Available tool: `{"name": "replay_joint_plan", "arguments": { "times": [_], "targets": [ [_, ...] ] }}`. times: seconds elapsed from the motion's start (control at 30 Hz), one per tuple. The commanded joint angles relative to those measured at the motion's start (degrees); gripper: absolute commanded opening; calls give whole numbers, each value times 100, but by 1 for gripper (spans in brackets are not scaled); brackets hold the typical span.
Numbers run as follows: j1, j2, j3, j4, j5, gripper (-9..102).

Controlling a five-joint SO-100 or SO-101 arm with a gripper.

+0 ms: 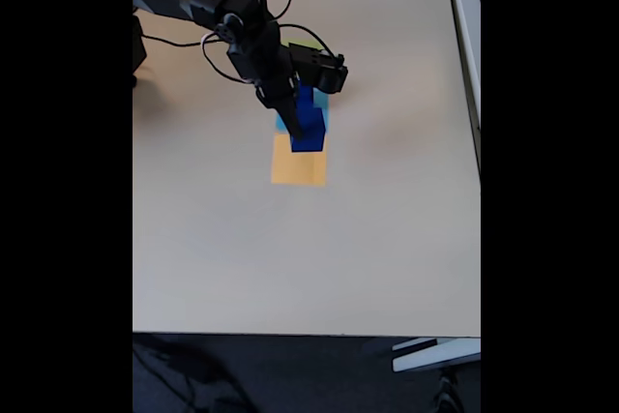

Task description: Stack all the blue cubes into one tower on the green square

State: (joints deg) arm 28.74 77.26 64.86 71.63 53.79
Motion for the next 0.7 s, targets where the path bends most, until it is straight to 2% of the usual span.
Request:
{"name": "replay_joint_plan", "arguments": {
  "times": [0.0, 0.13, 0.33, 0.67],
  "targets": [
    [-229, 721, -984, 457, 62, 0],
    [-492, 923, -1652, 1046, 237, 0],
    [-1116, 1485, -1881, 1090, 519, 0],
    [-2329, 1415, -1978, 984, 2681, 0]
  ]
}}
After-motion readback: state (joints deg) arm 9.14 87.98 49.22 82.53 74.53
